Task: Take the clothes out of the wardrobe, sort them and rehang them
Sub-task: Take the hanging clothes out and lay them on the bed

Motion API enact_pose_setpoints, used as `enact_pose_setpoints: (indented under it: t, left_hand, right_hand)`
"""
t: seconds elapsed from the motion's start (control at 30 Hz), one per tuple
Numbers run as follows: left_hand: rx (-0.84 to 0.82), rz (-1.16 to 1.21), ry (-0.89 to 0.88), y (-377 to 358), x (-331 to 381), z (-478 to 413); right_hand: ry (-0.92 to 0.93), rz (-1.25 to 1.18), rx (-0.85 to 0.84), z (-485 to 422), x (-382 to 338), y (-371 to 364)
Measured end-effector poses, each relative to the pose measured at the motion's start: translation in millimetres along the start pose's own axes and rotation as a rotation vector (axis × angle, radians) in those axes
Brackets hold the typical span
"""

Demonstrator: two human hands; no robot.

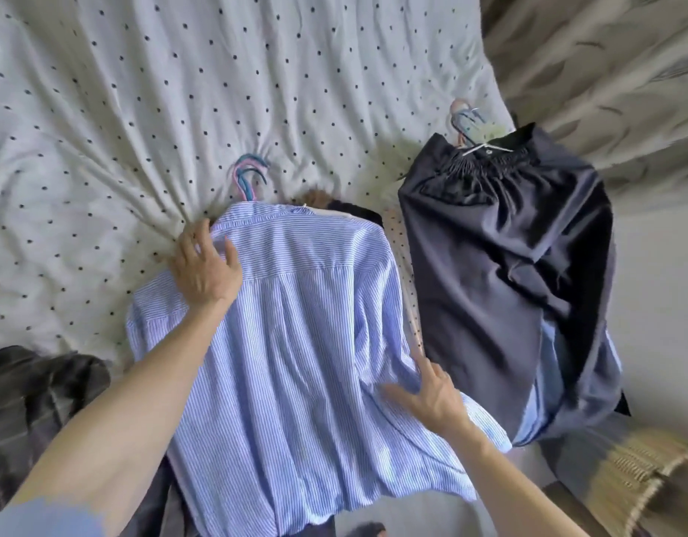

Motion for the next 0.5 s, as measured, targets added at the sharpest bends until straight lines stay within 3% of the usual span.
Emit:
enact_pose_setpoints:
  t: [0.13,0.27,0.33,0.4,0.5]
  left_hand:
    - [-0.065,-0.118,-0.342,-11,45,91]
    - [-0.448,-0.176,-0.614,-52,89,217]
    - [-0.619,-0.244,-0.641,-70,100,266]
    - [-0.755,-0.341,-0.562,-83,98,294]
    - [-0.796,-0.482,-0.505,-85,94,306]
  right_hand:
    - [-0.039,-0.004,0.182,41,51,11]
    - [-0.187,0.096,0.064,62,109,-9]
    - [-0.221,0.078,-0.045,72,123,-23]
    - [-0.194,-0.094,-0.142,78,127,-48]
    - [-0.125,-0.270,-0.180,84,121,-82]
Point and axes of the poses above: each hand's wrist, its own z-axis away from the middle knuckle, its own y-axis out of the back of the hand, x = y × z, the point moved 6 cm from there along -z, towards the middle knuckle, and after that the axes turned 5 degrees about -x, right-handed, at the moved point
